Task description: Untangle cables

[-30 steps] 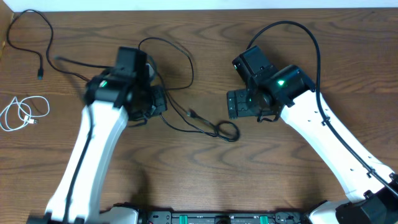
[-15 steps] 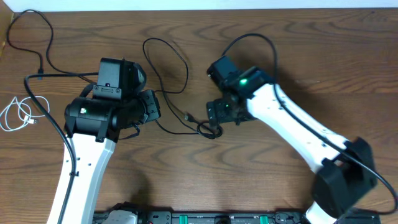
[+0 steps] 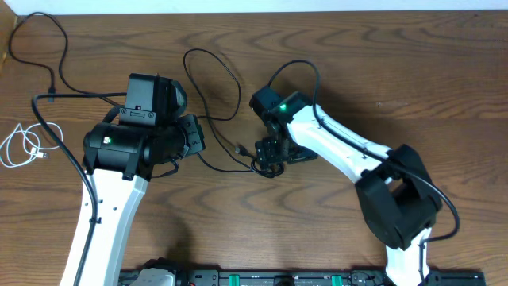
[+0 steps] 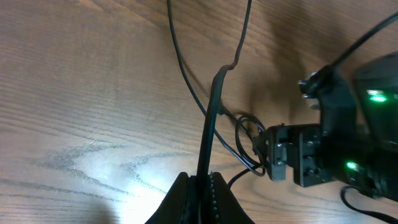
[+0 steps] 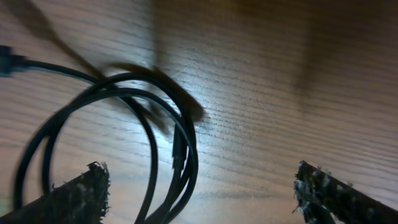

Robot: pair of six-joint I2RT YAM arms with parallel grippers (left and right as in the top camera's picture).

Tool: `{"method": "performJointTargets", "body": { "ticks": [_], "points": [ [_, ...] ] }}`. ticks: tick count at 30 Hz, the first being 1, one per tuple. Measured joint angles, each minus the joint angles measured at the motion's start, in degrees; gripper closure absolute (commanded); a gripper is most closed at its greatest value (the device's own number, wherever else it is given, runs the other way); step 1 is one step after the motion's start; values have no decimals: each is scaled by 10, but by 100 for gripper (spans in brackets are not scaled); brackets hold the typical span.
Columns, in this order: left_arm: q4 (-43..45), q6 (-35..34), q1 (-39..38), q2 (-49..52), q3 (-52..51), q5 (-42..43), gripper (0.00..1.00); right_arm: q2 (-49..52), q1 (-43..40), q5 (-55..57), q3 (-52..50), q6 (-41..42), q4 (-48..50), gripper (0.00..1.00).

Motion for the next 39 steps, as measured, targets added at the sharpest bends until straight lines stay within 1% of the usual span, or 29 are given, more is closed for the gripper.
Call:
{"method": "performJointTargets", "body": {
  "ticks": [2,5,7,8,9,10,11,13,14,18,24,27,32,36,39],
  "points": [
    [0,0,0,0,0,0,92,13,0,-2,0,-1,-2,15],
    [0,0,0,0,0,0,92,27,0,-5,0,-2,-9,30],
    [0,0,0,0,0,-1,92,31,-1,-3,0,-2,-18,44],
    [0,0,0,0,0,-3,92,32,-1,0,0,-2,-21,50],
    [-1,0,0,0,0,-5,93,32,-1,5,-1,-1,-26,59],
    [-1,0,0,0,0,-7,93,32,-2,11,-1,-2,-30,67],
    [-2,0,0,0,0,-7,92,32,-2,19,-1,-1,-36,77],
    [-2,0,0,0,0,-9,93,32,-6,41,-1,3,-51,93],
    [-4,0,0,0,0,-9,93,32,-9,54,-2,8,-60,98],
    [-26,-17,1,1,0,-25,92,32,-32,90,-1,23,-89,99],
    [-65,-59,16,2,0,-106,92,33,-80,128,13,27,-161,99],
    [-76,-83,16,2,0,-142,92,33,-105,139,51,29,-211,99],
    [-81,-98,20,3,0,-177,93,33,-131,169,132,31,-281,99],
    [-86,-103,21,3,0,-194,93,22,-138,204,187,36,-322,99],
    [-90,-104,23,3,0,-211,93,0,-140,228,213,41,-335,99]
  ]
}}
